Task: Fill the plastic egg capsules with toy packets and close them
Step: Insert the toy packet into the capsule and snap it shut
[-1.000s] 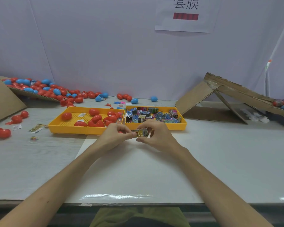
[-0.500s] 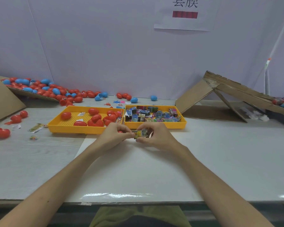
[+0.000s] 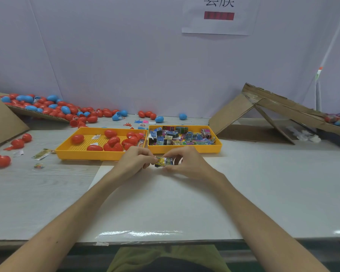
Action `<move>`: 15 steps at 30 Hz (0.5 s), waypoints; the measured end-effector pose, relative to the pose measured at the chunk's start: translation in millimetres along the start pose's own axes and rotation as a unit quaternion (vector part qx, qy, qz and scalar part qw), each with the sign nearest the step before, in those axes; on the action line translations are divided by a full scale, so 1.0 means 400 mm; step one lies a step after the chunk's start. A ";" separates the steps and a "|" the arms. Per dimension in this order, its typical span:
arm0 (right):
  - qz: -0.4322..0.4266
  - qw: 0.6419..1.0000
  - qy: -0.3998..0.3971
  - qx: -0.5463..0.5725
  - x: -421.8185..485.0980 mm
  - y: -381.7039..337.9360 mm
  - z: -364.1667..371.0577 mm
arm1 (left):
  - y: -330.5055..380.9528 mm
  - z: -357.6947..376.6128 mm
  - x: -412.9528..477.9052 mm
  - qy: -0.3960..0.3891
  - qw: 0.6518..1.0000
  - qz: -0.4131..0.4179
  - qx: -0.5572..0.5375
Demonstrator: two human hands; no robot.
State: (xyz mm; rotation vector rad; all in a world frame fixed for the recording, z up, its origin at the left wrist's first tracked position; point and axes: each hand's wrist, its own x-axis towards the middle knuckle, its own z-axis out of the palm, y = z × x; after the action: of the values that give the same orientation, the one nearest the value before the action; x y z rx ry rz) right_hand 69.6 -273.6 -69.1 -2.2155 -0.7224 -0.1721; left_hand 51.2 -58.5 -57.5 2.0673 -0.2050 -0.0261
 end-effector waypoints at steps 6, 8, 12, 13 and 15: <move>0.007 1.000 0.002 -0.013 0.002 0.005 -0.004 | 0.008 -0.001 -0.006 -0.007 0.999 -0.007 -0.035; 0.004 1.000 0.000 -0.023 0.003 0.005 -0.003 | 0.010 -0.002 -0.006 -0.006 0.999 -0.013 -0.044; 0.000 1.000 -0.003 -0.030 0.004 0.003 -0.003 | 0.015 -0.002 -0.009 -0.003 0.999 -0.015 -0.045; 0.000 1.000 -0.005 -0.029 0.003 0.002 -0.004 | 0.016 -0.001 -0.010 0.000 0.999 -0.014 -0.046; 0.003 1.000 -0.005 -0.028 0.002 0.001 -0.005 | 0.016 0.000 -0.010 0.007 0.999 -0.018 -0.045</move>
State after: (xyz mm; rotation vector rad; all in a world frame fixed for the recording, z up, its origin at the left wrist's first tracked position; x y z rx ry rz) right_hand 70.8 -275.0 -67.6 -2.2723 -0.7259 -0.1799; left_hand 46.6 -60.8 -52.1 1.9817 -0.1558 -0.0409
